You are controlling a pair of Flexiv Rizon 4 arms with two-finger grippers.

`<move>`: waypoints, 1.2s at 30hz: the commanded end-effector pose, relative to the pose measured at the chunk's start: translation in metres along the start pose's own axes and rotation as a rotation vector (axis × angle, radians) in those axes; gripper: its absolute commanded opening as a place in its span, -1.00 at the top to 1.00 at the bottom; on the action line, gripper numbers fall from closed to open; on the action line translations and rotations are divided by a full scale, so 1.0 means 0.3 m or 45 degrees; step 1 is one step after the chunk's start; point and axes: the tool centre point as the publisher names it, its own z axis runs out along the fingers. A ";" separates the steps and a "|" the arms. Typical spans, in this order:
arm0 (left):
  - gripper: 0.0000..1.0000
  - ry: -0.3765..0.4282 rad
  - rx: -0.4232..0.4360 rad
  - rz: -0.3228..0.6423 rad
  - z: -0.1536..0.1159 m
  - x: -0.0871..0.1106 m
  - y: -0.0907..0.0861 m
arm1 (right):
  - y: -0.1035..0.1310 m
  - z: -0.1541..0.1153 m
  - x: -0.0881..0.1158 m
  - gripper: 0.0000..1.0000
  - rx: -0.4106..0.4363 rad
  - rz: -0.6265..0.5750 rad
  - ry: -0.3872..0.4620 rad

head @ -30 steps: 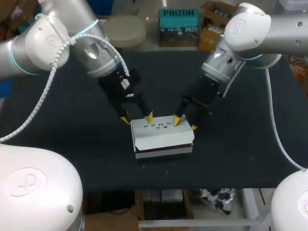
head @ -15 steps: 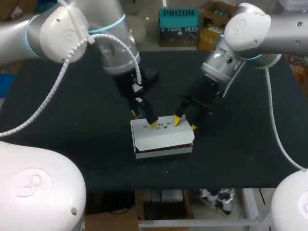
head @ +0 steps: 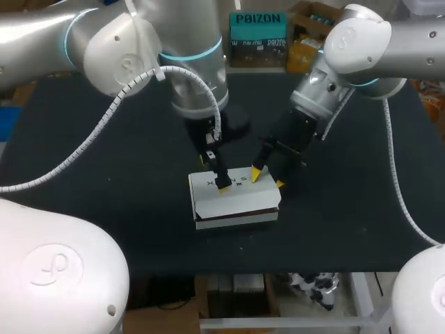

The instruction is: Assemble the packaging by folding the flat box into shape, placing the metal phone stand inside, and closing the box properly

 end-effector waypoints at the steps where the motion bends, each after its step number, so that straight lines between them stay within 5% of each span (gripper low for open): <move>1: -1.00 -0.084 -0.010 0.033 0.004 0.014 -0.006 | 0.006 0.001 0.002 -0.08 0.005 0.001 -0.002; 8: -1.00 -0.209 0.024 0.191 0.045 0.041 0.002 | 0.006 0.001 0.002 -0.07 0.005 0.001 -0.002; 18: -1.00 -0.166 0.102 0.217 0.106 0.042 0.008 | 0.006 0.001 0.002 -0.04 0.005 0.001 -0.002; 20: -0.75 -0.157 0.098 0.205 0.123 0.040 0.006 | 0.006 0.001 0.002 -0.05 0.005 0.001 -0.002; 28: -0.65 -0.099 0.131 0.207 0.174 0.040 0.015 | 0.006 0.001 0.002 -0.05 0.005 0.001 -0.002; 36: -0.34 -0.037 0.151 0.195 0.226 0.023 0.017 | 0.006 0.001 0.002 -0.02 0.005 0.001 -0.002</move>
